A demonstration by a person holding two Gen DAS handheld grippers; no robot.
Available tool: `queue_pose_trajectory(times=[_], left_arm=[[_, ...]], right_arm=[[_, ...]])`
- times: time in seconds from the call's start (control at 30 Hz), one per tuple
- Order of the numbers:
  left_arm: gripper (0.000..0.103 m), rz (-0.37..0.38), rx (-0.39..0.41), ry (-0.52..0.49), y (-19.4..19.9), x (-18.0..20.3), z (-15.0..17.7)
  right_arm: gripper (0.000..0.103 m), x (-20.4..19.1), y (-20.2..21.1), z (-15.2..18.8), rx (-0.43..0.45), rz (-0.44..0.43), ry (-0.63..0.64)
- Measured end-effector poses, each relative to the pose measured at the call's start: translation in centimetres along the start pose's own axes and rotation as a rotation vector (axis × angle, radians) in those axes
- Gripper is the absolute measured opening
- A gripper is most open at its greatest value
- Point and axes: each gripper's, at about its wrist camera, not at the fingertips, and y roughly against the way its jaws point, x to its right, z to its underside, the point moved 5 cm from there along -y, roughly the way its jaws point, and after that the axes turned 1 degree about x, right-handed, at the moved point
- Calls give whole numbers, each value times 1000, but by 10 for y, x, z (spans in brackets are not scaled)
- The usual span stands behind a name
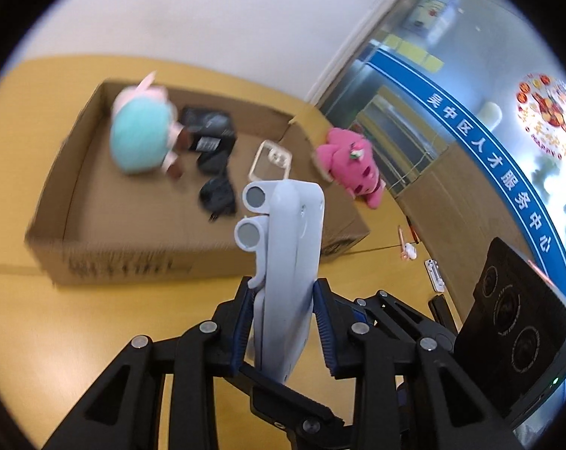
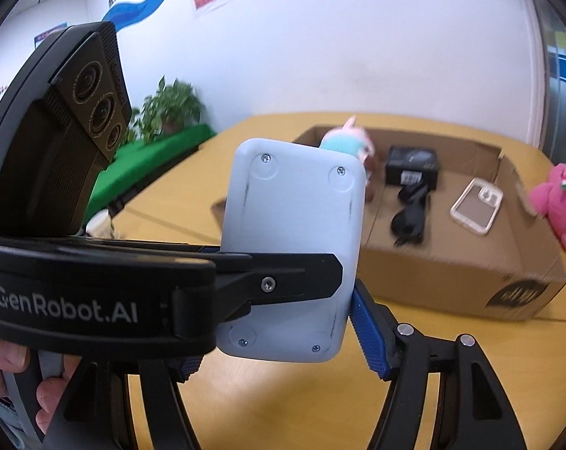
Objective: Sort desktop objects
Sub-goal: 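Lift the white power bank with both grippers and lower it into the box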
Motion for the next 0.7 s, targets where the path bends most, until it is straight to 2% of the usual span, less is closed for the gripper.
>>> queue_pose_trajectory(times=[0.17,0.37,0.5,0.7], left_arm=[[29,48,-4,-46,-9,18,-45],[28,109,-54,-67,-45,37,-90],[28,148,-109,-35,-85,38,-105],[28,178,-227,98,-160,19,-98]], right_arm=[[66,28,10,-42,49,41,-23],[66,75,11,-76,50,60,-82],[66,114,-1,-88,-3,67,-122],[66,173,-44,-76,-175,68,-179]])
